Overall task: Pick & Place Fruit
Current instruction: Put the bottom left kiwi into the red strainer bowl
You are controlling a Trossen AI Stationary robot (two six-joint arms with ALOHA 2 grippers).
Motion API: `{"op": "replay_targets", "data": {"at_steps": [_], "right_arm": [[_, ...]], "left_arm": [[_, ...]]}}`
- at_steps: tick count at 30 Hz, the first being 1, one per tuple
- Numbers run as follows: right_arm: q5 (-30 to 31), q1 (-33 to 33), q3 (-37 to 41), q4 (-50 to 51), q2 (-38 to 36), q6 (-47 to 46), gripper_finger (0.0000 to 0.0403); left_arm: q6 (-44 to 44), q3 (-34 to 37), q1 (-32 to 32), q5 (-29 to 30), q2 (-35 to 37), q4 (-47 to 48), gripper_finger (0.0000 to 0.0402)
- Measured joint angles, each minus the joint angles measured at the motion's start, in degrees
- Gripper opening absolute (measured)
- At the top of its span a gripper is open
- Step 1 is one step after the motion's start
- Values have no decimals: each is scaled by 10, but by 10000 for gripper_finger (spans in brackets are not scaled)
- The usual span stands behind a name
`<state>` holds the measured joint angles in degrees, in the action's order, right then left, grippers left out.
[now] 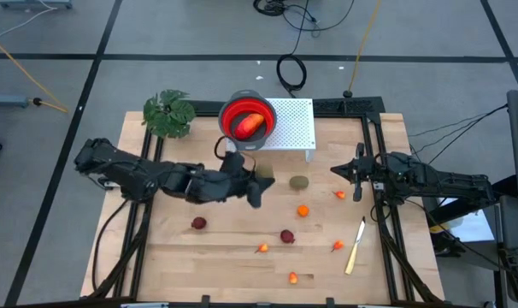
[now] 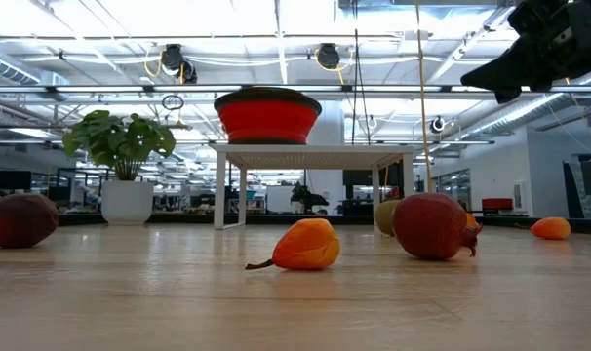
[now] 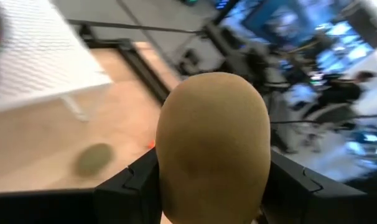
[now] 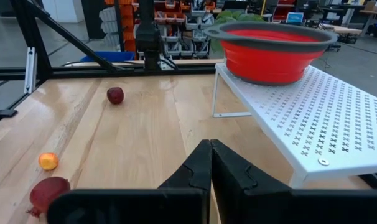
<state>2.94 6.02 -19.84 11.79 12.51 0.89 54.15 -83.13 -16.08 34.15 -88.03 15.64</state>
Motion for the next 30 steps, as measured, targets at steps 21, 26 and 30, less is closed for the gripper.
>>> {"op": "replay_targets", "data": {"at_steps": [21,26,30], "right_arm": [[2,0,0,1,0,20,0],[2,0,0,1,0,20,0],[3,0,0,1,0,20,0]], "left_arm": [[-299,0,278,-99,0,57,188],[-358,0,344,-143,0,56,202],[-392,0,384,-176,0,55,211]]}}
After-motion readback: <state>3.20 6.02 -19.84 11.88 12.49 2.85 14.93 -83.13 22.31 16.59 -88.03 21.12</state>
